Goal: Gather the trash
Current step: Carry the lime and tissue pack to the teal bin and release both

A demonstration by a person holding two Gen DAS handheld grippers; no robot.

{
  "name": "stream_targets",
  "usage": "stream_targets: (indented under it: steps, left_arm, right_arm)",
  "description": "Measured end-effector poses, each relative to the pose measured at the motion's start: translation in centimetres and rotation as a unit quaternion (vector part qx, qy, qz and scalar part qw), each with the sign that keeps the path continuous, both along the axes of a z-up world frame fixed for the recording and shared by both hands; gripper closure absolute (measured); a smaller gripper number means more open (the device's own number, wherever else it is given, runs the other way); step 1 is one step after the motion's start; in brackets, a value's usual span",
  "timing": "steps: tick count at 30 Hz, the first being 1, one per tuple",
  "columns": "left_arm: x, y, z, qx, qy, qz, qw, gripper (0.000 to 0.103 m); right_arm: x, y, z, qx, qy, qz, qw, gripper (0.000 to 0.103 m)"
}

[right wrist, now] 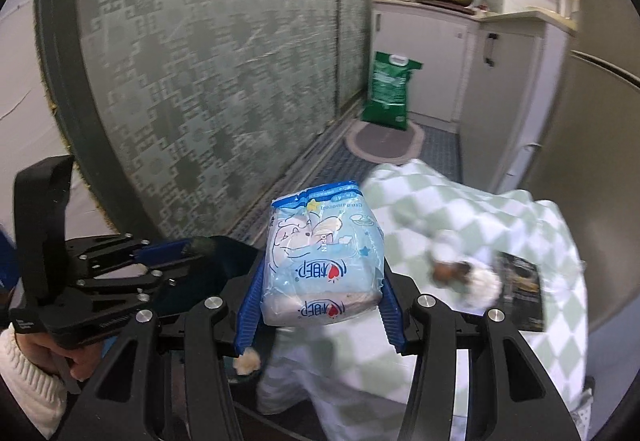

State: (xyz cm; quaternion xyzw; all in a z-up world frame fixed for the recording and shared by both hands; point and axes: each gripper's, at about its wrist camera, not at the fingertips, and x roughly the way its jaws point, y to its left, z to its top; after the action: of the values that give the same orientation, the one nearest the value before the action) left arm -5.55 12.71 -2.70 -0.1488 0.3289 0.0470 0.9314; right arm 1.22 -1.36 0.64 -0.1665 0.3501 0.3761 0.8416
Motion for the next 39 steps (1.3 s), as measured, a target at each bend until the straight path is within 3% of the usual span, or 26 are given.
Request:
stream_targets:
  steps: [9,19,32,33,36,39]
  left_arm:
    - [-0.7,1.8,-2.6,0.002,0.062,0.010,0.9981,0.074]
    - [-2.0,3.6,-3.3,0.003,0.076,0.031,0.9966,0.074]
    - [-4.4,5.8,-1.9,-0.011,0.030,0.064,0.9974,0.074]
    - [-4.5,5.9,-1.8,-0.011,0.027,0.065,0.9975,0.074]
    - [-4.6,6.0,-1.7,-0.012,0.025,0.065,0.9975,0.074]
    - [-4.5,6.2,-1.9,-0.011,0.032,0.066,0.9972,0.074]
  right_arm:
    - [-1.2,4.5,-2.3,-0.011,0.040,0.038,0.998,0.052]
    - [-2.3,8.2,-5.7,-0.060,0.067,0.063,0.994,0.052]
    - [-3.6,12.2,-11.1,-0.121,0.097,0.092,0.984,0.051]
    - [-3.8,12.4,-11.4,-0.122,0.098,0.095,0.983,0.050]
    - [-4.3,13.2,-12.4,-0.135,0.090,0.113,0.980,0.033]
    - [-4.1,13.1,-12.3,-0.143,0.075,0.104,0.981,0.031]
